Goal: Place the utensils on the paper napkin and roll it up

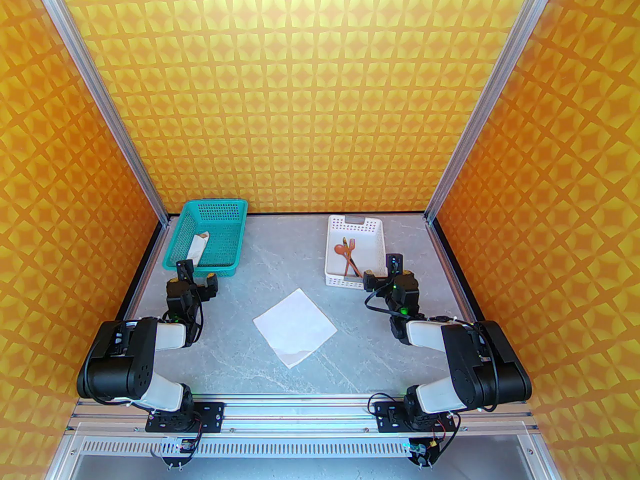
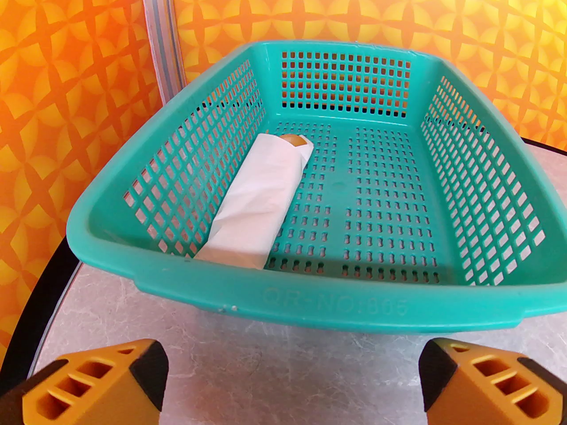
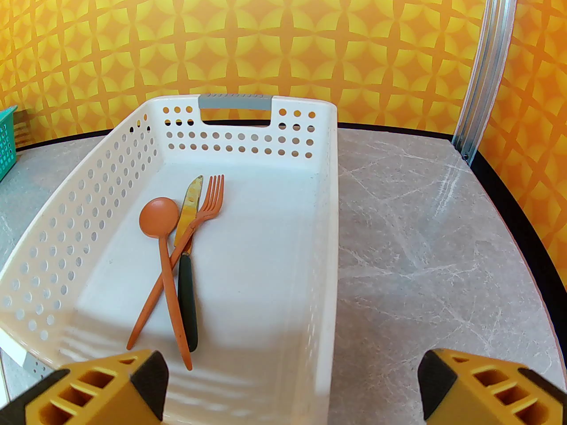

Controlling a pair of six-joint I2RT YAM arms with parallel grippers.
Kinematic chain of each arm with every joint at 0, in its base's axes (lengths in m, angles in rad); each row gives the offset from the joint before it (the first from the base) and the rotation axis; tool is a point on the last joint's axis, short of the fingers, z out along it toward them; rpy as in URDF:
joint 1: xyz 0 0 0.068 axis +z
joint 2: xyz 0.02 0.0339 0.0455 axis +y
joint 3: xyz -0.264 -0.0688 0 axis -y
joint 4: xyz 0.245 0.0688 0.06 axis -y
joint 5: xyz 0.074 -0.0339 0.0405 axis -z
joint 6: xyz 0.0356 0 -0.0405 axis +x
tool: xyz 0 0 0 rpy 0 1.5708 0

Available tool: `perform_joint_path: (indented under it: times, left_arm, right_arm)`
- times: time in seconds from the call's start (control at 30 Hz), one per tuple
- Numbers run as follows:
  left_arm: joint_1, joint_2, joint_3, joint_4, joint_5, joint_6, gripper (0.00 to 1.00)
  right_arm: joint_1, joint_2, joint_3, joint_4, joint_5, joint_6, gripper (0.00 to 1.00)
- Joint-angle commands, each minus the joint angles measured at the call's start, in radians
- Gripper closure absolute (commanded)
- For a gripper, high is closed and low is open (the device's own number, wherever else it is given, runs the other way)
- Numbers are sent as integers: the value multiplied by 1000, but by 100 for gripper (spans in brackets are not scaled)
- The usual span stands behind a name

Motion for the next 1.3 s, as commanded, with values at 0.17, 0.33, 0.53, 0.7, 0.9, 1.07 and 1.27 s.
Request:
perform_joint_path:
  times: [0.17, 0.33, 0.53, 0.7, 0.9, 1.07, 1.27]
  left_arm:
    - [-5, 8, 22, 6, 15, 9, 1]
    - [-4, 8, 22, 6, 15, 8, 1]
    - [-4, 8, 22, 6, 16, 9, 1]
    - [-5, 8, 22, 6, 17, 9, 1]
    - [-4, 8, 22, 6, 15, 7, 1]
    - [-4, 7, 19, 9, 14, 8, 1]
    - [-4, 1, 24, -1, 11, 5, 1]
  right_arm:
    - [-1, 14, 18, -9, 5, -4, 1]
    - [-1, 14, 18, -8, 6, -4, 1]
    - [-1, 14, 18, -9, 6, -4, 1]
    - [-1, 15, 19, -8, 5, -4, 1]
    - [-1, 14, 17, -8, 5, -4, 1]
    - [-1, -6, -7, 18, 51, 14, 1]
    - [-2, -80, -29, -1, 54, 13, 1]
